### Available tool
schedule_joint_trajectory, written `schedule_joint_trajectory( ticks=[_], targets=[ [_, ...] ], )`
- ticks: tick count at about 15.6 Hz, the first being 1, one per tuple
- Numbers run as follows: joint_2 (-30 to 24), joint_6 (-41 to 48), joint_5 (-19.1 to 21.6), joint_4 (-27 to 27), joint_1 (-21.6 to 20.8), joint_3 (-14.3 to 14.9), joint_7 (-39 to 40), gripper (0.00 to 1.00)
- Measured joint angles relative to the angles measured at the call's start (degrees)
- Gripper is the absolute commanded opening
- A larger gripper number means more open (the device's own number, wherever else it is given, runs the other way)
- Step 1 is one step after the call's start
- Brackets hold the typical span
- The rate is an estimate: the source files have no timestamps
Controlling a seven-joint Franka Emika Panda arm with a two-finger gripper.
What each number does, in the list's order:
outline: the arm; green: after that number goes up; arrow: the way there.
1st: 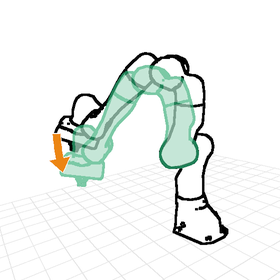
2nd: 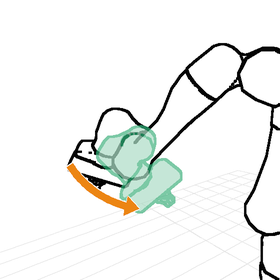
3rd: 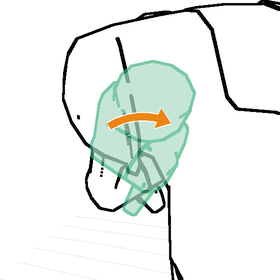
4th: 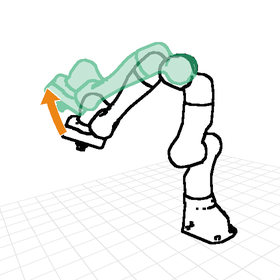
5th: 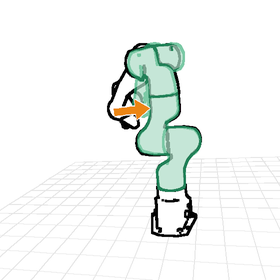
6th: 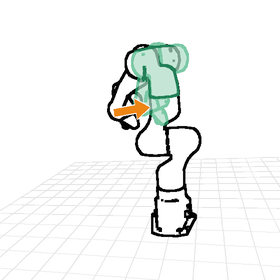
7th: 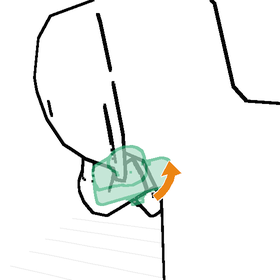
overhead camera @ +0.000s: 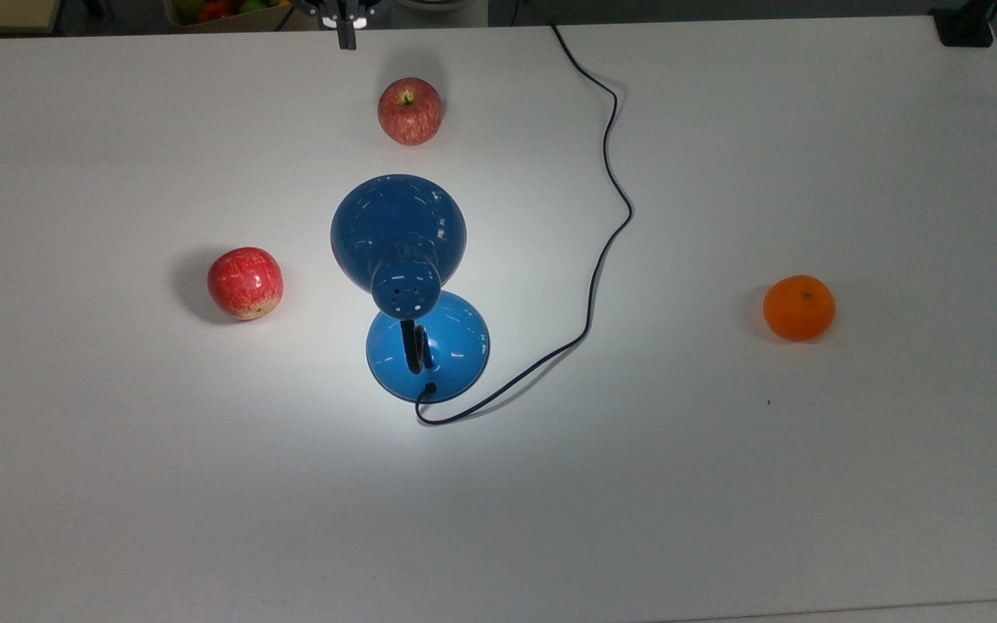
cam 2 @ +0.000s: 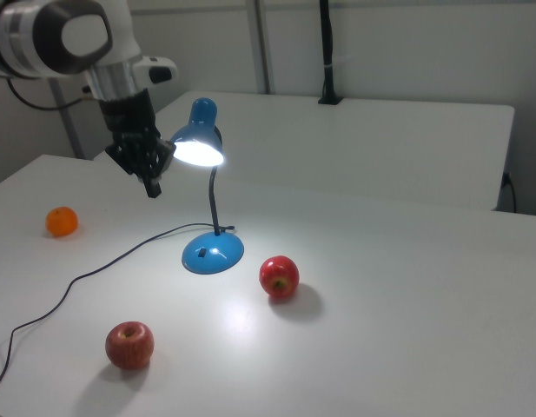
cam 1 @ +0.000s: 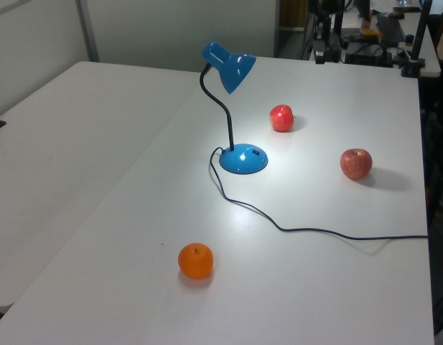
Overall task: Turn off lamp
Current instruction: 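Move the gripper down toward the switch on the blue lamp base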
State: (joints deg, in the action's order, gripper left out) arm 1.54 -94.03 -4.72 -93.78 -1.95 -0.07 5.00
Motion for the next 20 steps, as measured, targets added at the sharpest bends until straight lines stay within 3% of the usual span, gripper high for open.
schedule_joint_trajectory(
  ticks=[8,15,20],
  targets=[
    [1.4,-15.5,0.0,-11.3,-0.6,-0.2,0.0,0.00],
    [7.0,-32.7,0.2,-17.0,-0.8,-0.5,0.0,0.00],
    [8.4,-45.1,0.9,-21.4,-1.0,-0.8,-6.6,0.00]
  ],
)
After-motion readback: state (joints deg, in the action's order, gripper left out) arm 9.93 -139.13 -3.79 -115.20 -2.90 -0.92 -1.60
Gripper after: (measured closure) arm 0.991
